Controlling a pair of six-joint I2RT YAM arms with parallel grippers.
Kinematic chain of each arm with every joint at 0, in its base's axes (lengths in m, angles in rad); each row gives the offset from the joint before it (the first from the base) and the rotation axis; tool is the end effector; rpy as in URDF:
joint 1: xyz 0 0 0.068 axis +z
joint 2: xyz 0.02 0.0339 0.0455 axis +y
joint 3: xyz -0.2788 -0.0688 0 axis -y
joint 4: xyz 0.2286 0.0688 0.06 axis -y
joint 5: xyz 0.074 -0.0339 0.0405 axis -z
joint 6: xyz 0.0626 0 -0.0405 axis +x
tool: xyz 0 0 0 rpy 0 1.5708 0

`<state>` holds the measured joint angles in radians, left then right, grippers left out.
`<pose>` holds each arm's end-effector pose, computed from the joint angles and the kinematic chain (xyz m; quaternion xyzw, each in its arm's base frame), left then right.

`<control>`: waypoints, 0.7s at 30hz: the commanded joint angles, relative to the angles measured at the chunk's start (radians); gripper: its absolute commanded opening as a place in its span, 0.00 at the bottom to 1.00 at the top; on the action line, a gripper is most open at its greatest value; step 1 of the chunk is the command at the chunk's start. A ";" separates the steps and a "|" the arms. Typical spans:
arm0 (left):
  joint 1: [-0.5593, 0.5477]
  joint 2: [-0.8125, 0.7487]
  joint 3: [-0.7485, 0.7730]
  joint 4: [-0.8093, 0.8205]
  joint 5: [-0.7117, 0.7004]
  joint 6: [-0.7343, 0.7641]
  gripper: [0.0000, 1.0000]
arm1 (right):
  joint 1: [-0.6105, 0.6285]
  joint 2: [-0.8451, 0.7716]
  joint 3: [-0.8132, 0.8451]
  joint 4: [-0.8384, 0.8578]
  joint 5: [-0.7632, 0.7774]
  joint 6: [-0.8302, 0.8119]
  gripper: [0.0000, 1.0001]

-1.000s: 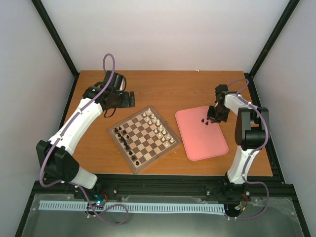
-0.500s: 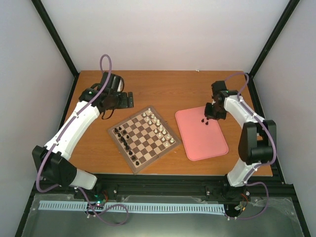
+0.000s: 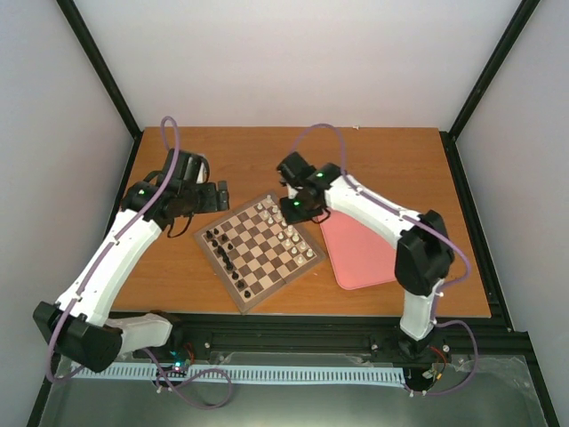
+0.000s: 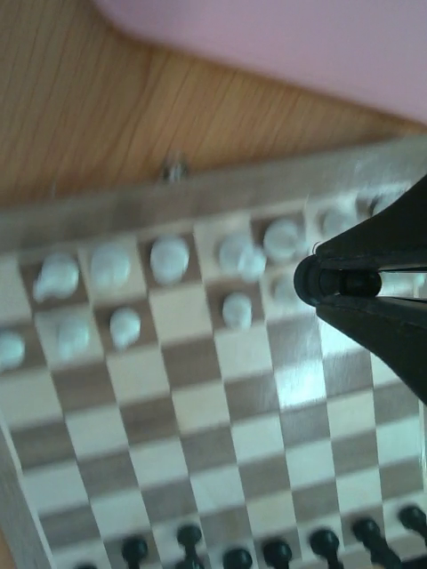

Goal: Set up the chess pieces on the board
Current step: Place the chess piece on the chessboard.

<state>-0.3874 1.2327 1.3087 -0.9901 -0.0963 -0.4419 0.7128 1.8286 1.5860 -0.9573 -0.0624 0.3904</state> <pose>0.2191 -0.0829 0.3457 -0.0413 0.9447 -0.0881 0.3132 0.2826 0.2494 0.2592 -0.1634 0.9687 0.1227 0.1409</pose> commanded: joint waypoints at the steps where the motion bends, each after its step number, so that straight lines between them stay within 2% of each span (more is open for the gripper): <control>1: -0.008 -0.060 -0.016 -0.031 -0.030 -0.017 0.98 | 0.103 0.112 0.144 -0.037 -0.059 -0.001 0.03; 11: -0.008 -0.153 -0.063 -0.048 -0.062 -0.017 0.98 | 0.266 0.329 0.352 -0.059 -0.136 -0.012 0.03; 21: -0.009 -0.225 -0.111 -0.065 -0.065 -0.041 0.98 | 0.321 0.472 0.508 -0.112 -0.150 -0.023 0.03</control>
<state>-0.3874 1.0355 1.2160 -1.0492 -0.1749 -0.4587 1.0134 2.2589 2.0476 -1.0355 -0.1993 0.3813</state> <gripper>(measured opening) 0.982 0.066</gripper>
